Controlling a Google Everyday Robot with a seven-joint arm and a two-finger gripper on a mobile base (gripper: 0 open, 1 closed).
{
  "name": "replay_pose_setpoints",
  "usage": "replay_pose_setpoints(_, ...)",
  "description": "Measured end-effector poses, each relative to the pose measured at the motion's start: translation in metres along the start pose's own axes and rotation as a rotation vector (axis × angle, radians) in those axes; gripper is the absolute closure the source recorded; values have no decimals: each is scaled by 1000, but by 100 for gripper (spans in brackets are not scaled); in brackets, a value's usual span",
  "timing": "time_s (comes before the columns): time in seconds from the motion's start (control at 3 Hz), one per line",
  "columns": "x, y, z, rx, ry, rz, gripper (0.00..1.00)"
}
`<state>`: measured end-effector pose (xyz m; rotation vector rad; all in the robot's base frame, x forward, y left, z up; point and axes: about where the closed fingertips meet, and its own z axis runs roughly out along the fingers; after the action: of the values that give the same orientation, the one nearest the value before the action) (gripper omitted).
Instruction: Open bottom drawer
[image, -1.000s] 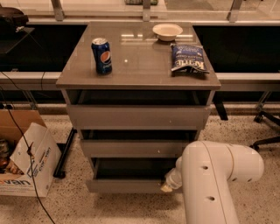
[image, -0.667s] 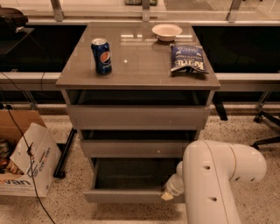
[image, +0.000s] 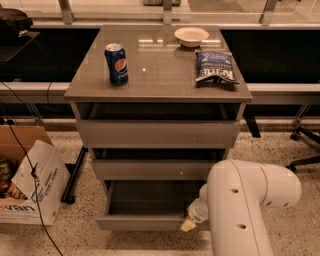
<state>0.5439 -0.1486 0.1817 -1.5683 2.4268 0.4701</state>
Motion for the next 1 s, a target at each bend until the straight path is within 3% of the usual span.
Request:
replay_pose_setpoints(0.33,3,8,-2,-15,7,-19,0)
replay_pose_setpoints(1.0,33,46,12,-144,11,-1,0)
